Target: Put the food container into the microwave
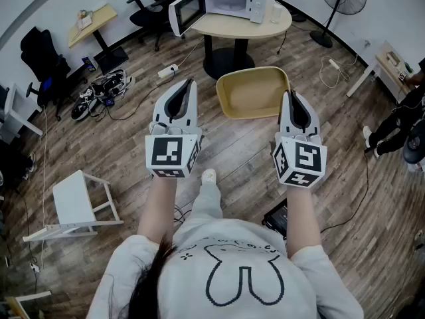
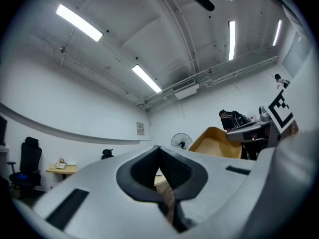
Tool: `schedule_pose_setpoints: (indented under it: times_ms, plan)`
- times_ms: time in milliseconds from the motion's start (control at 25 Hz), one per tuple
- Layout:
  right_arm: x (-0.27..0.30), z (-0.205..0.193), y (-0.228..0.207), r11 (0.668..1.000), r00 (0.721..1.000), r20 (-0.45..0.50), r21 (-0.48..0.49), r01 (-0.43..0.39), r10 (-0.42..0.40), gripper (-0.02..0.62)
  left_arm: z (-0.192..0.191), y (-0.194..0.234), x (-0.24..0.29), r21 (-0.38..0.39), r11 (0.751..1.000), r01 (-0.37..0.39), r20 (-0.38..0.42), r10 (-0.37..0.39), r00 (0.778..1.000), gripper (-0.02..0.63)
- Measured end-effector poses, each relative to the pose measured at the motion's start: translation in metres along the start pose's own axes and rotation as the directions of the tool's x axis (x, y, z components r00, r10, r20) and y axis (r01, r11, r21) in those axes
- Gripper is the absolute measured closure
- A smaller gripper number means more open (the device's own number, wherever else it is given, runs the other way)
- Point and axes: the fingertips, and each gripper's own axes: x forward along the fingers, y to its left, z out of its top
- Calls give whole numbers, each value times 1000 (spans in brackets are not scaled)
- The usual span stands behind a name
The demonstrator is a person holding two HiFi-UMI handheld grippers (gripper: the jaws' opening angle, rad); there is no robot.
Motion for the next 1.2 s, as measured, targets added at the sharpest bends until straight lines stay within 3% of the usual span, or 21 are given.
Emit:
schedule_pose_setpoints:
  times_ms: [520, 1200]
  plan:
    - [98, 4, -10, 986, 988, 134, -158, -57, 79, 557, -32, 47, 106, 34, 999, -6, 20, 5, 1000, 597]
    - [318, -26, -31, 990, 995, 87, -133, -38, 50, 557, -86, 158, 292, 41, 999, 19, 27, -20, 999, 597]
